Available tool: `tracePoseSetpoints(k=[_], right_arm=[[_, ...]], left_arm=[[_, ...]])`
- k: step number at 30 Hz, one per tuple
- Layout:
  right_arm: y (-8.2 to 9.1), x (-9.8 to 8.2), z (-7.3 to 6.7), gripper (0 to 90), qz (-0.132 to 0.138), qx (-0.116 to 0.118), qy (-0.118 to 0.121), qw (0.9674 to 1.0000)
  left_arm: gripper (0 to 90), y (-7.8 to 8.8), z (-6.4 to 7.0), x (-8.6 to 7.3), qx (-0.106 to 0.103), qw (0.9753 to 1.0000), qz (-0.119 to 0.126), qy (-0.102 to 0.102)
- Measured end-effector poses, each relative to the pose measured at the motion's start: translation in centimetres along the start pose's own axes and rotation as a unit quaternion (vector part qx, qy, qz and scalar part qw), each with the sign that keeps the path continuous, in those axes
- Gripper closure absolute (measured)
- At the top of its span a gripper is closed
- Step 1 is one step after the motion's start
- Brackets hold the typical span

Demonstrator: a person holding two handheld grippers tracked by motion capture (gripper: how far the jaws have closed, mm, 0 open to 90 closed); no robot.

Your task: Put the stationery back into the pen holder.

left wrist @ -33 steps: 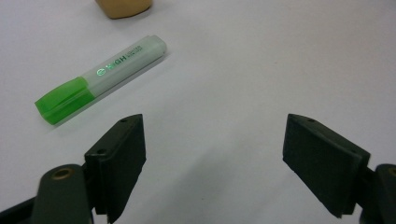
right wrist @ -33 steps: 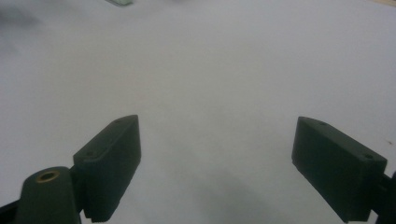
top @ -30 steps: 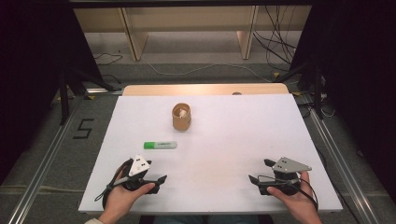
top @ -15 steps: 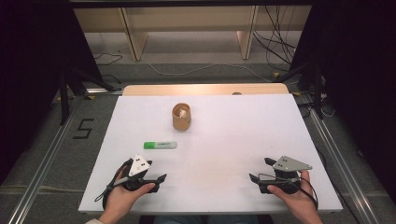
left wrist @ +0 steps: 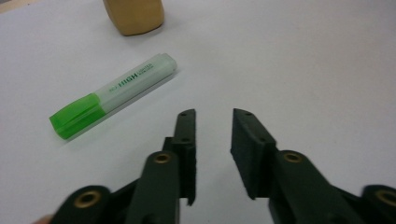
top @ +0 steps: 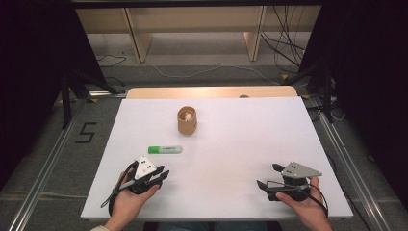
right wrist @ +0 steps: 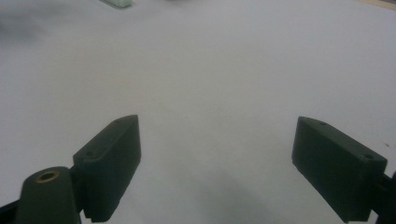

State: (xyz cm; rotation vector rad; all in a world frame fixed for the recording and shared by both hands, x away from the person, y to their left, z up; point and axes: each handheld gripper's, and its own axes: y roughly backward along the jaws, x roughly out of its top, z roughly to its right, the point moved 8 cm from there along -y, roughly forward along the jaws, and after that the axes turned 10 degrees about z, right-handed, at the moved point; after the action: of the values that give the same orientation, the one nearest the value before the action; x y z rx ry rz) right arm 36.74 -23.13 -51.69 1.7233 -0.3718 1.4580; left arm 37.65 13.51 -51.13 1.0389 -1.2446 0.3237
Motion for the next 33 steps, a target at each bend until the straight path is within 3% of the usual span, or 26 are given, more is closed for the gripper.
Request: tracePoseSetpoints(k=[3, 13, 24, 29, 33], right_arm=[[0.0, 0.1, -0.1, 16.4, 0.001, 0.000, 0.002, 1.0000], [-0.2, -0.1, -0.1, 16.5, -0.003, -0.001, 0.001, 1.0000], [-0.1, -0.1, -0.1, 16.5, -0.003, -0.002, 0.000, 1.0000], [-0.1, -0.1, -0.1, 16.4, -0.006, -0.003, -0.002, 1.0000], [-0.1, -0.1, -0.1, 16.4, -0.005, -0.003, -0.001, 1.0000]], left_arm=[[88.8, -0.5, -0.1, 0.4, 0.005, 1.0000, 0.000, -0.007], [89.7, -2.1, -1.6, 0.7, 0.019, 0.9997, -0.016, 0.001], [89.8, -6.0, -3.2, 2.9, 0.034, 0.9993, -0.012, 0.001], [89.7, -8.1, -4.2, 3.9, 0.042, 0.9989, -0.020, 0.009], [89.7, -9.9, -4.2, 4.1, 0.045, 0.9985, -0.030, 0.011]])
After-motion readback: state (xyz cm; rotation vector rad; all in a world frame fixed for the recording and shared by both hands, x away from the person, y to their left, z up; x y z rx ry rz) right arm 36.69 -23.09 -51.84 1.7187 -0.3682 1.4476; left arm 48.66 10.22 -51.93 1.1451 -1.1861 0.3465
